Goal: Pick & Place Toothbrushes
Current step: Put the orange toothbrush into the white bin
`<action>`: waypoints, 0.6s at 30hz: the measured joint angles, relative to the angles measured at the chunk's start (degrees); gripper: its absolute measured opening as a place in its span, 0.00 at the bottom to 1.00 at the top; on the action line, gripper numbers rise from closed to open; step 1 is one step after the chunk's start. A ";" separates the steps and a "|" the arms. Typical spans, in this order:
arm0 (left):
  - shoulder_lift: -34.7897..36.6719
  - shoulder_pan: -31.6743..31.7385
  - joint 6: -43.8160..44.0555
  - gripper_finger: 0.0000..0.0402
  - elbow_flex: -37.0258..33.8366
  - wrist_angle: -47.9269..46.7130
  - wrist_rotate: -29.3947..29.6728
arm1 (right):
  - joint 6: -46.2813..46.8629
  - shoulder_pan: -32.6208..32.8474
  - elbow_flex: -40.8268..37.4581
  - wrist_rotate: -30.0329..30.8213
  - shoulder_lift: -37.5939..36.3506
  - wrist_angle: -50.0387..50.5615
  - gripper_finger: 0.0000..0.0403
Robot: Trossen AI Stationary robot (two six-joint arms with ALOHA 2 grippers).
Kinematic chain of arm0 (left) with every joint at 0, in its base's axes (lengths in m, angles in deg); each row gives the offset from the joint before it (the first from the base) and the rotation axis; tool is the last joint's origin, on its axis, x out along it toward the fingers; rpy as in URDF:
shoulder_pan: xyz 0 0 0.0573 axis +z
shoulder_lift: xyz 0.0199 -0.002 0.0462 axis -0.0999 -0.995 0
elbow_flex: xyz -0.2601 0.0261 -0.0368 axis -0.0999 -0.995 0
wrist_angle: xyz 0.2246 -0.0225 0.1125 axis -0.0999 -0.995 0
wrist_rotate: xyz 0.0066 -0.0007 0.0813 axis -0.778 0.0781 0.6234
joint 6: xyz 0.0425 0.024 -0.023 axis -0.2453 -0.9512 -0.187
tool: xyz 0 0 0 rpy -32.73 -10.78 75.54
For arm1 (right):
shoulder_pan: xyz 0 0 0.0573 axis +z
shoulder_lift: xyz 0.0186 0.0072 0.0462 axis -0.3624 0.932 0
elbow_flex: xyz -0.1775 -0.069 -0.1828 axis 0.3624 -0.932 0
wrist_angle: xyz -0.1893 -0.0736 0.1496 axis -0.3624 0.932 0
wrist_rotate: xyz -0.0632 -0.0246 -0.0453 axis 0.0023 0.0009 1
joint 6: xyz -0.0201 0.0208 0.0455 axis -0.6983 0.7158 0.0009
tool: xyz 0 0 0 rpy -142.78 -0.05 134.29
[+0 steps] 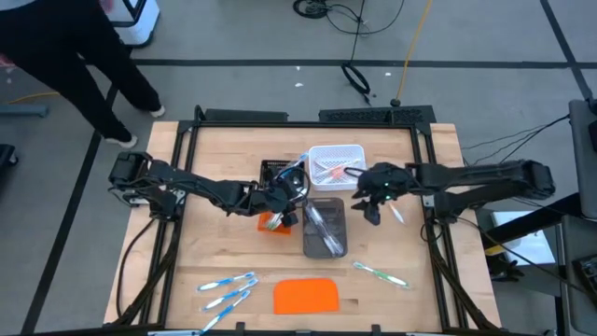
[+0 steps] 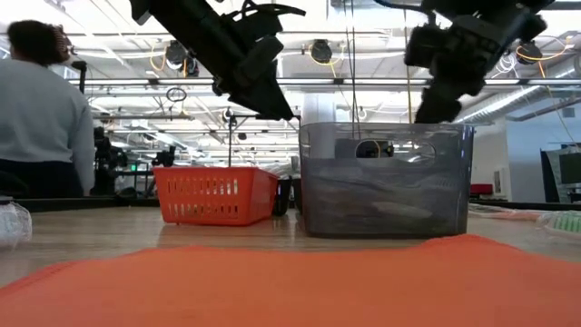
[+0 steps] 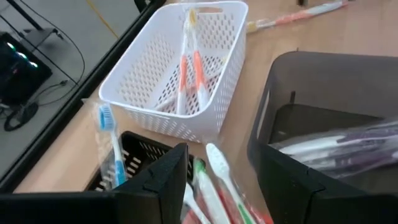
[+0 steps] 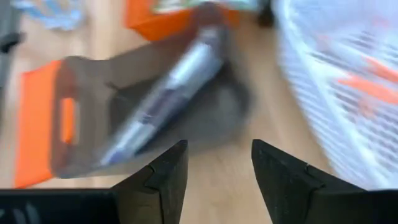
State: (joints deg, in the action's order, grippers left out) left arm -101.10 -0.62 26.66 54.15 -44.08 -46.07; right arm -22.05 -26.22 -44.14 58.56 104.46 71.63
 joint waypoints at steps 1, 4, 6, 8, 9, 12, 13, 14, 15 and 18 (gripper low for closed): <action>0.00 0.00 0.45 0.46 0.00 -0.03 0.01 | 0.93 -0.23 0.00 1.65 -1.33 2.29 0.42; 0.00 0.00 0.79 0.46 0.00 0.21 0.00 | 4.36 -0.33 0.00 6.18 -5.34 10.38 0.42; 0.00 -0.04 0.73 0.46 0.00 0.75 0.00 | 6.92 -0.30 0.00 9.64 -7.41 14.77 0.42; 0.00 -0.04 0.27 0.46 0.00 1.00 0.00 | 9.26 -0.33 0.00 12.62 -8.47 19.38 0.42; 0.00 -0.04 -0.07 0.46 0.00 1.04 0.00 | 10.54 -0.33 0.00 13.92 -8.82 20.87 0.42; 0.00 0.30 -0.85 0.46 0.00 1.23 0.00 | 13.18 -0.33 -0.40 16.01 -8.63 24.88 0.42; 0.00 0.34 -0.81 0.46 0.00 1.23 0.00 | 14.13 -0.33 -0.68 16.05 -8.50 25.41 0.42; 0.00 0.36 -0.74 0.46 0.00 1.23 0.00 | 15.19 -0.33 -1.16 15.98 -8.37 25.76 0.42; 0.00 0.47 -0.74 0.46 0.00 1.29 0.02 | 16.38 -0.31 -1.74 15.92 -8.09 26.04 0.42; 0.00 0.70 -0.72 0.46 0.00 2.63 -0.04 | 18.76 -0.30 -4.42 15.94 -7.62 27.04 0.42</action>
State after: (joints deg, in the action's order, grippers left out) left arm -101.10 0.08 25.93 54.15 -41.45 -46.11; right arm -3.29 -26.53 -48.56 74.51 96.84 98.67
